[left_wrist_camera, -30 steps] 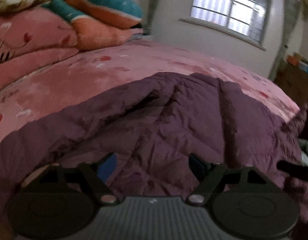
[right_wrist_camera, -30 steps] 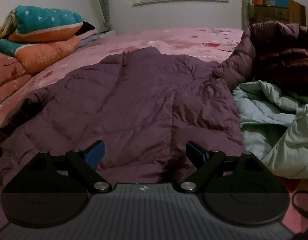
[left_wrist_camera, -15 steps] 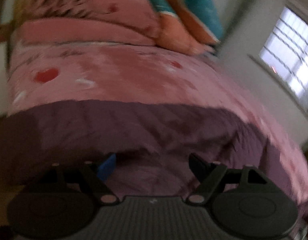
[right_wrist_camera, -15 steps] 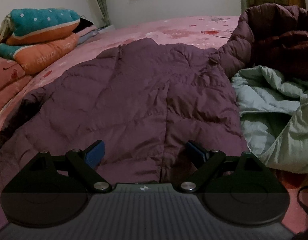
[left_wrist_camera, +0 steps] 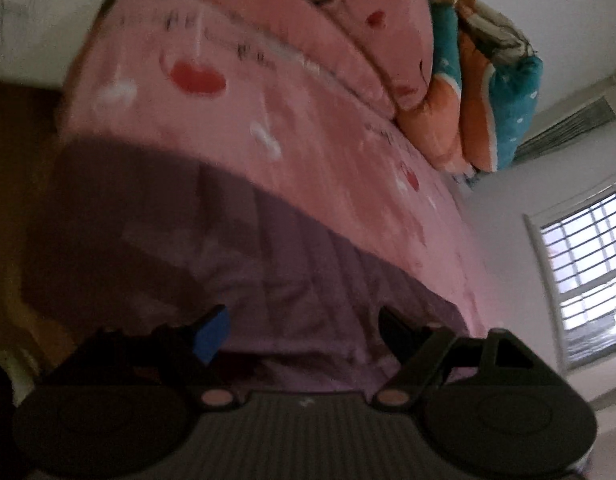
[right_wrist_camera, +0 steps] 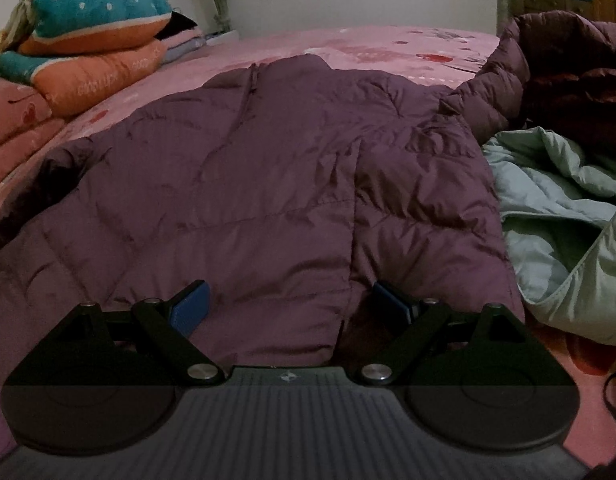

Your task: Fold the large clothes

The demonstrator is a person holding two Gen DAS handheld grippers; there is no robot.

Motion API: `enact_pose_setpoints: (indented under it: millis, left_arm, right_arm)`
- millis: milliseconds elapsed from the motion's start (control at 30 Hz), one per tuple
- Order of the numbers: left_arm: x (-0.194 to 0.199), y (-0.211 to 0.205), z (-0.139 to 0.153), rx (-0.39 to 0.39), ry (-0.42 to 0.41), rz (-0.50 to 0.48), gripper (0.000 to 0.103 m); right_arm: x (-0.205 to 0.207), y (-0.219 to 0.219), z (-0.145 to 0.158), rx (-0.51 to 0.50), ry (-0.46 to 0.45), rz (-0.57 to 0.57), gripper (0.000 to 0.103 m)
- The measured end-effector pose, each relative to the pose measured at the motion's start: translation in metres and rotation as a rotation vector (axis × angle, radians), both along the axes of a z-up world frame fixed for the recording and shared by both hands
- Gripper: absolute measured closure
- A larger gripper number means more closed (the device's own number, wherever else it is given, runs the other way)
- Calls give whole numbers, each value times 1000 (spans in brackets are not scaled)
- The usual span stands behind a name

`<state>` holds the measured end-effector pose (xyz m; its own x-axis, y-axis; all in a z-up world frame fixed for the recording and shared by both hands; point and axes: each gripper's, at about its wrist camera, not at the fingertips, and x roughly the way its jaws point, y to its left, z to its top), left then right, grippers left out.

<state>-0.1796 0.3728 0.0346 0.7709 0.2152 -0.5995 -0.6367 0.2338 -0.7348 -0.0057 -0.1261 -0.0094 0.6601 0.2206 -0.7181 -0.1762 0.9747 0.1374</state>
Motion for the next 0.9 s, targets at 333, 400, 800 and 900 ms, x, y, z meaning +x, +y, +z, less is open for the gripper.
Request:
enact_pose_setpoints:
  millis: [333,400,800,900]
  left_arm:
    - [25,10,-34,-133,-55,-37,15]
    - [30,14,-42,-154,-61,-29,14]
    - [43,22,-59,-161,-117,6,2]
    - [43,22,-60,-141,-125,32,4]
  right_arm:
    - [-1,5,-7,-46,-3,14,0]
    - [-3,8,-7,-52,-4,15,0]
    - [-1,10,-11,-75,-11,25,0]
    - [-2,10,-11,-78,-14,25,0]
